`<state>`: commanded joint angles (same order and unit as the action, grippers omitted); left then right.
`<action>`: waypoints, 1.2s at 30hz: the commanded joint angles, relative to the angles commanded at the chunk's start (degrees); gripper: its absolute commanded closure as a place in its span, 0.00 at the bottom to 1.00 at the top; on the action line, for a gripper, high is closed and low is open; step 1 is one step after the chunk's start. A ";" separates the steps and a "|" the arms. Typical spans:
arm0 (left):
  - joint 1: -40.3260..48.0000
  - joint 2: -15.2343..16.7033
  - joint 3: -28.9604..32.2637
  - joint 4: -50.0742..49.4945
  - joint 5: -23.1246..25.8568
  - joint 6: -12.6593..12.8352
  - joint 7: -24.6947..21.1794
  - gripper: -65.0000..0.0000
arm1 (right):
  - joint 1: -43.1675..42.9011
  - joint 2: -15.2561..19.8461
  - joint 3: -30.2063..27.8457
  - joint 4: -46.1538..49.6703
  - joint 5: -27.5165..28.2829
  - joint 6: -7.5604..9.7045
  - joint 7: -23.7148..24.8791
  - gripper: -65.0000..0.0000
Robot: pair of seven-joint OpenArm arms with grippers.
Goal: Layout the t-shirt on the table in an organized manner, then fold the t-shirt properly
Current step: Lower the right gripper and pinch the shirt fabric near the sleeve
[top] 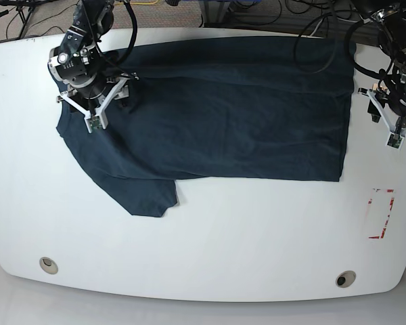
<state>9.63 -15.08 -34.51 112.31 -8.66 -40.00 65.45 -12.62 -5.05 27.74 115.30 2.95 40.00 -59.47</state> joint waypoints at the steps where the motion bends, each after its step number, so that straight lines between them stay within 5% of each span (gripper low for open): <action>1: 0.00 0.00 0.00 0.00 0.00 0.00 0.00 0.51 | 0.09 -0.18 0.00 -0.35 0.00 0.00 0.00 0.41; 26: -0.09 0.09 0.09 -1.14 -0.09 0.00 0.00 0.51 | 3.16 -1.23 0.18 -9.05 2.55 0.00 0.26 0.43; 36: -0.09 0.09 0.09 -1.14 -0.09 0.00 0.00 0.51 | 3.60 -1.14 0.09 -9.14 2.37 0.00 0.26 0.93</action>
<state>9.54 -14.99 -34.42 111.16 -8.75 -40.00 65.45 -9.01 -6.20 27.82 106.15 5.32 40.00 -59.21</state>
